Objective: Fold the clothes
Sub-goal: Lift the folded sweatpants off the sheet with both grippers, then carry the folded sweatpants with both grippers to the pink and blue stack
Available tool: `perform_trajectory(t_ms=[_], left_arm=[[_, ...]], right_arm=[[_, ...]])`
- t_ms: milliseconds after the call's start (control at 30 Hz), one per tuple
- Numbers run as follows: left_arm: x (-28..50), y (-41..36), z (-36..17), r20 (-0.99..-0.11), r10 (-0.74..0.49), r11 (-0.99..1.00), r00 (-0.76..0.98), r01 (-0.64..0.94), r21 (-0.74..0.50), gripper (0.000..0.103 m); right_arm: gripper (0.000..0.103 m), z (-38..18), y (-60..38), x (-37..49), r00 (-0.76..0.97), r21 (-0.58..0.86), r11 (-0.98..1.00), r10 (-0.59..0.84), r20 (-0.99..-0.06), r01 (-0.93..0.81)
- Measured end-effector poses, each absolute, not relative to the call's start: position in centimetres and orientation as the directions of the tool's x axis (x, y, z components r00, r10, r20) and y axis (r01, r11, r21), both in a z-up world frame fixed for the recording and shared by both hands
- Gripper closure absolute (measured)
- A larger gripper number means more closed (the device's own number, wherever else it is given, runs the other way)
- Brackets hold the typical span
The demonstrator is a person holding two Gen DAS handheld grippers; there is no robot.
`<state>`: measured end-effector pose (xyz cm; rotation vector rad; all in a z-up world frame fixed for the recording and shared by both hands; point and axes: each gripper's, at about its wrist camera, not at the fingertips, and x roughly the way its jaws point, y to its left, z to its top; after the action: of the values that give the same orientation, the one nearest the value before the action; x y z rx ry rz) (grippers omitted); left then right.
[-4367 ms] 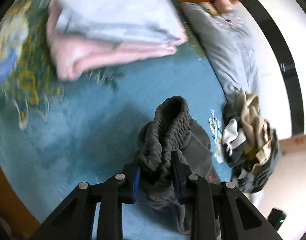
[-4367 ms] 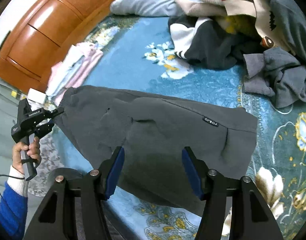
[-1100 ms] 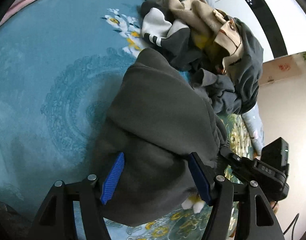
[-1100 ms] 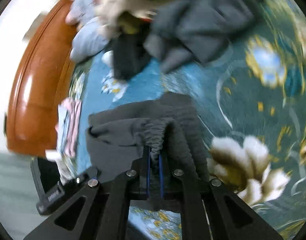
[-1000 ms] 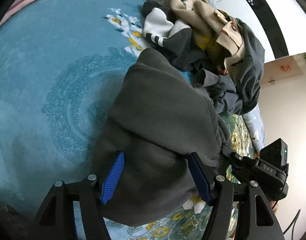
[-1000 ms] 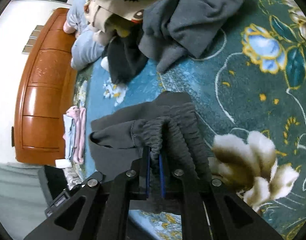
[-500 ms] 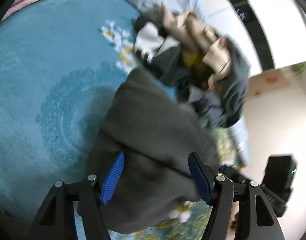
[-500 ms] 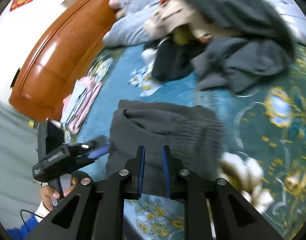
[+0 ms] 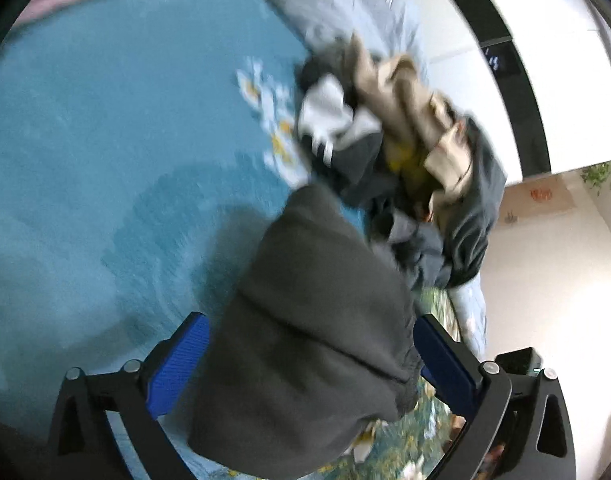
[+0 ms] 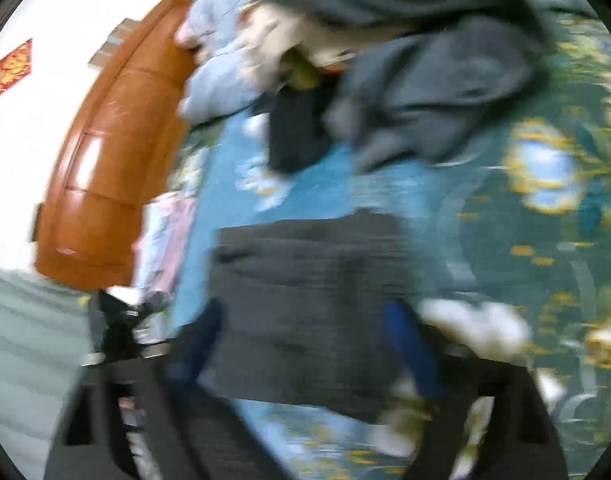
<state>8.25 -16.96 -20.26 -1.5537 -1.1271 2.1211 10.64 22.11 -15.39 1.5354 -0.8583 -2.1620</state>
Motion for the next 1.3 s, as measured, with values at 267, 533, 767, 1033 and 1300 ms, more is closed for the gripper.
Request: perform_trajectory(t_ms=[267,533,767,1033,1300], left_arm=[[6.1,-15.6,-23.1,-0.718,0.635,-0.681,-0.284,0.232,-0.694,0.000],[5.2,-14.6,-24.1,-0.733,0.630,-0.700,-0.258,0.220,-0.679,0.000],[5.3,-14.8,-24.5,-0.726,0.640,-0.689,-0.251,0.230,-0.687,0.005],[5.9,-15.6,-23.6,-0.697,0.662,-0.664,-0.274,0.217,-0.716,0.020],[7.0,-17.8,-21.3,-0.593,0.697,-0.571,-0.403,0.188,-0.799,0.020]], right_arm=[[0.011,-22.4,21.1,11.6,-0.275,0.792,-0.580,-0.743,-0.610,-0.188],[0.010,-24.1,18.9,8.9,-0.303,0.785,-0.591,-0.725,-0.618,-0.185],[0.012,-24.2,18.9,7.8,-0.312,0.751,-0.606,-0.683,-0.660,-0.262],[0.034,-22.4,18.8,7.8,-0.290,0.722,-0.636,-0.661,-0.692,-0.273],[0.041,-17.0,18.2,7.5,-0.284,0.703,-0.684,-0.647,-0.708,-0.195]])
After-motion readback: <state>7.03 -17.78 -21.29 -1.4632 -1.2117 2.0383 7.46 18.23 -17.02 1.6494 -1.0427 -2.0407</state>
